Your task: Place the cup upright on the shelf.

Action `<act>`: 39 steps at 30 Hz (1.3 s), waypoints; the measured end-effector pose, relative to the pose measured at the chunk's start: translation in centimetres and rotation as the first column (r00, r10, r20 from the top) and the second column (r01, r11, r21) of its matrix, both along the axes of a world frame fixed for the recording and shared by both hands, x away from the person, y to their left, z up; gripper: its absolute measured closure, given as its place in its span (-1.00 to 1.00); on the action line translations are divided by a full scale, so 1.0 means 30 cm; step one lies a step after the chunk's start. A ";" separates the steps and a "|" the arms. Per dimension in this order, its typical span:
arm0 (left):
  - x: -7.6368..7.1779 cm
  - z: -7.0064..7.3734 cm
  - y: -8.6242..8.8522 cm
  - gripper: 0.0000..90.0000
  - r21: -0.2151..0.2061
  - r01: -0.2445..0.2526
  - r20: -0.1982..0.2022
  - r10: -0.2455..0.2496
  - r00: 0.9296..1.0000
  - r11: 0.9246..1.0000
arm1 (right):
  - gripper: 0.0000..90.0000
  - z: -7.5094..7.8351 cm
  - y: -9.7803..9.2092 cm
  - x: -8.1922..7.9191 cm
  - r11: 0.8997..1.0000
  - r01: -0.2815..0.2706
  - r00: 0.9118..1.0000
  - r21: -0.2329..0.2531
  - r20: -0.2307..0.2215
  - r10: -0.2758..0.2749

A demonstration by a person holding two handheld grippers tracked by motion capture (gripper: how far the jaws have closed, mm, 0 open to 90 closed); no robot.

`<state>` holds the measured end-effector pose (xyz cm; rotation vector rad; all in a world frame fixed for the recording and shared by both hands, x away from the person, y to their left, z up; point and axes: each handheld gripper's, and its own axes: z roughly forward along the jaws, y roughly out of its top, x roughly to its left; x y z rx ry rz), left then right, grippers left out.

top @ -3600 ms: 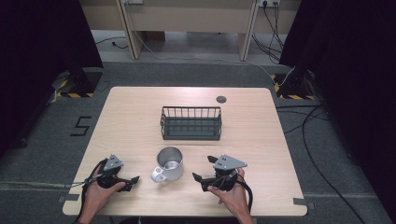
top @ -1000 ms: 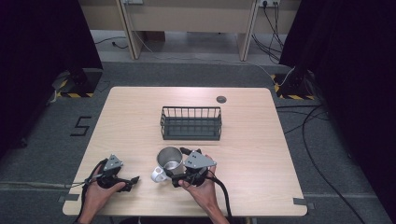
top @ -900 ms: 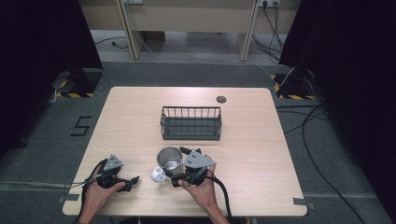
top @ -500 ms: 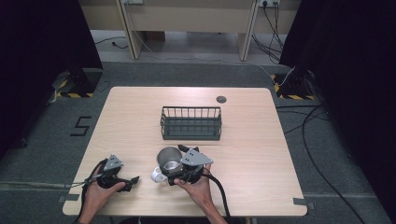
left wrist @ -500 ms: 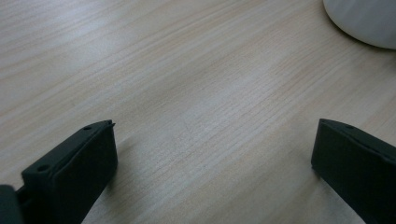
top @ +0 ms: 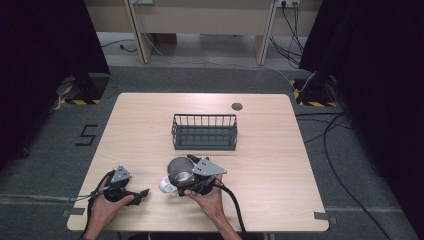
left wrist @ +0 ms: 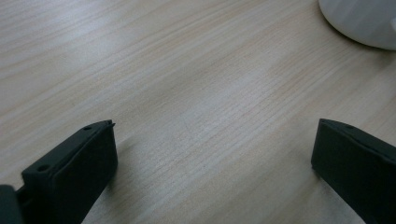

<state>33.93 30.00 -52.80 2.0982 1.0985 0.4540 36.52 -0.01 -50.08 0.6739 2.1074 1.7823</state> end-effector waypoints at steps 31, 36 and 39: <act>0.000 0.000 0.000 -1.00 0.000 0.000 0.001 0.000 1.000 1.000 | -0.86 0.064 -0.047 0.025 1.000 0.028 0.999 0.015 0.036 -0.028; 0.000 0.000 0.000 -1.00 0.000 0.000 0.001 0.000 1.000 1.000 | -0.86 0.093 -0.060 0.036 0.999 0.034 0.998 0.012 0.048 -0.034; 0.000 0.000 0.000 -1.00 0.000 0.000 0.001 0.000 1.000 1.000 | -0.86 0.115 -0.067 0.044 0.999 0.032 0.998 0.017 0.045 -0.033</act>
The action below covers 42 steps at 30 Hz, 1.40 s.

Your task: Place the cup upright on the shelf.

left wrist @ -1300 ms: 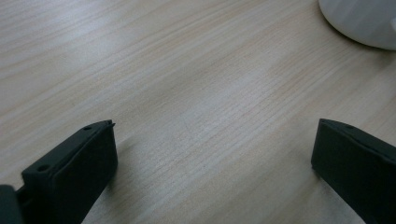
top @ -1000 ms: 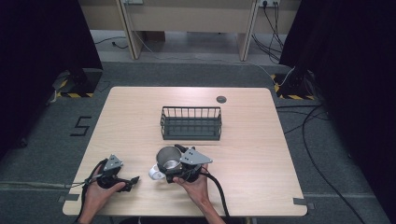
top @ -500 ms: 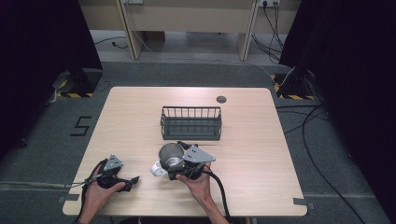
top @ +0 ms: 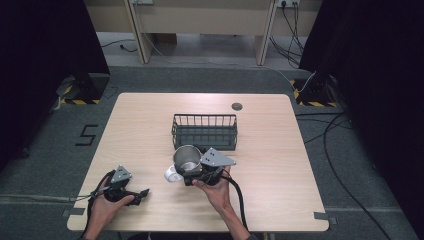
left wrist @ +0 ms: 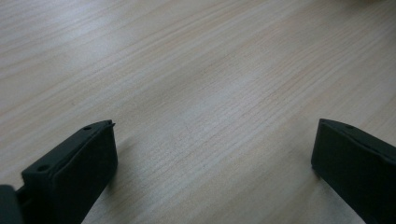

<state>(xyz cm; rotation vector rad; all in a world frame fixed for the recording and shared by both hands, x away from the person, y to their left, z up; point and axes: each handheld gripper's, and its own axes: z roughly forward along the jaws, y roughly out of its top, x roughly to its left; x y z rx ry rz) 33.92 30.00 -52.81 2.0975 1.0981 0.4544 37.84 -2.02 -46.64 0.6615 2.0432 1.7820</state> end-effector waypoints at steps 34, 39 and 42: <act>0.000 0.000 0.000 -1.00 0.000 0.000 0.000 0.000 1.000 1.000 | -0.86 0.280 -0.108 0.151 0.997 0.072 0.997 -0.010 0.005 -0.072; 0.000 0.000 0.000 -1.00 0.000 0.000 0.000 0.000 1.000 1.000 | -0.86 0.301 -0.127 0.186 0.995 0.095 0.995 -0.007 0.005 -0.095; 0.000 0.000 0.000 -1.00 0.000 0.000 0.000 0.000 1.000 1.000 | -0.86 0.307 -0.136 0.212 0.994 0.112 0.994 -0.011 -0.003 -0.112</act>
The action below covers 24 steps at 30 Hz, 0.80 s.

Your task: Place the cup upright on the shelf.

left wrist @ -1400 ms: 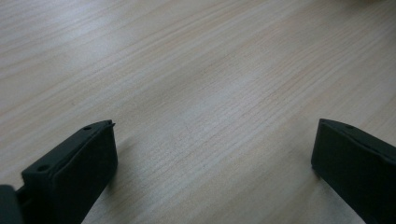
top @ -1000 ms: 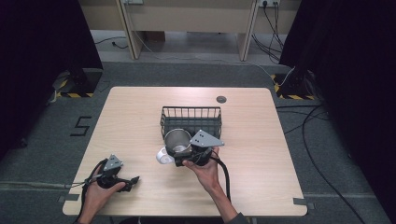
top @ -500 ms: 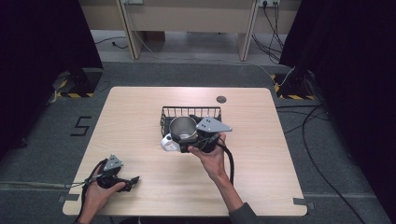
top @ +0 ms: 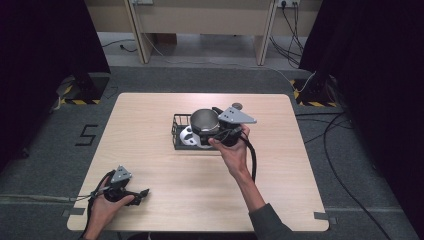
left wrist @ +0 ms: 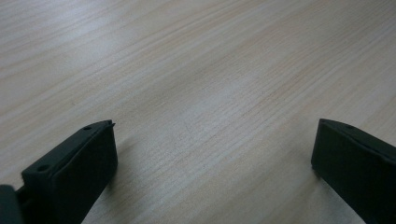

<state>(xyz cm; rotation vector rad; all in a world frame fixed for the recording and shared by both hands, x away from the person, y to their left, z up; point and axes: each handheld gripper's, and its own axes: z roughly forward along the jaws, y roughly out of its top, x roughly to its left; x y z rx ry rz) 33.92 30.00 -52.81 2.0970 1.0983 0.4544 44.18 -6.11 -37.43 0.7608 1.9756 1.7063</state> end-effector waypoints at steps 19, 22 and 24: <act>0.000 0.001 0.000 -1.00 0.000 0.000 -0.002 0.000 1.000 1.000 | -0.86 0.015 -0.026 0.123 0.996 0.084 0.996 -0.003 -0.014 -0.084; 0.000 0.001 0.000 -1.00 0.000 0.000 -0.002 0.000 1.000 1.000 | -0.86 0.010 -0.026 0.135 0.996 0.094 0.995 -0.007 -0.019 -0.094; 0.000 0.001 0.000 -1.00 0.000 0.000 -0.002 0.000 1.000 1.000 | -0.86 0.006 -0.028 0.147 0.995 0.102 0.994 -0.003 -0.027 -0.103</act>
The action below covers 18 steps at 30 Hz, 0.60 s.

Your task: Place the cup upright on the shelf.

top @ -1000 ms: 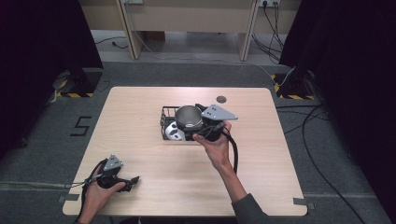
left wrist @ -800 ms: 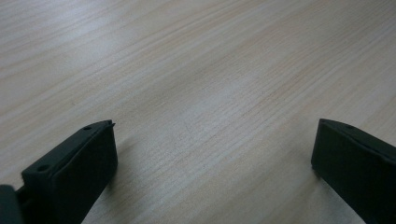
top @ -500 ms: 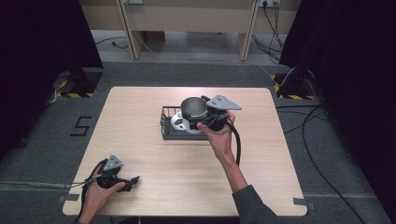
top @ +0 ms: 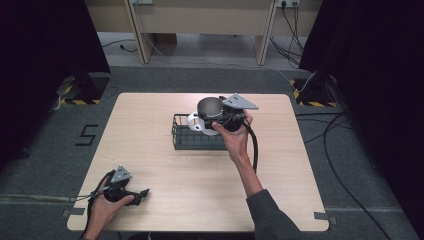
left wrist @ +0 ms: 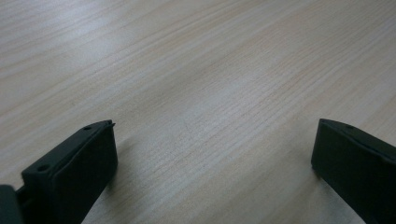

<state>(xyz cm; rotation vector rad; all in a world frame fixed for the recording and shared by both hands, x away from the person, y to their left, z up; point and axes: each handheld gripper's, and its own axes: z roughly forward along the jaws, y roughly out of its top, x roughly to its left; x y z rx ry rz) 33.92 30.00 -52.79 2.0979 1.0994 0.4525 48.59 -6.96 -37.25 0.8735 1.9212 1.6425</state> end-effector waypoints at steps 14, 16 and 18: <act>0.000 0.000 0.000 -1.00 0.000 0.000 0.000 0.000 1.000 1.000 | -0.86 -0.024 -0.011 0.073 0.999 0.052 0.999 0.014 -0.014 -0.052; 0.000 0.000 0.000 -1.00 0.000 0.000 0.000 0.000 1.000 1.000 | -0.86 -0.025 -0.012 0.077 0.998 0.054 0.998 0.008 -0.007 -0.054; 0.000 0.000 0.000 -1.00 0.000 0.000 0.000 0.000 1.000 1.000 | -0.86 -0.031 -0.015 0.084 0.998 0.061 0.998 0.010 -0.012 -0.061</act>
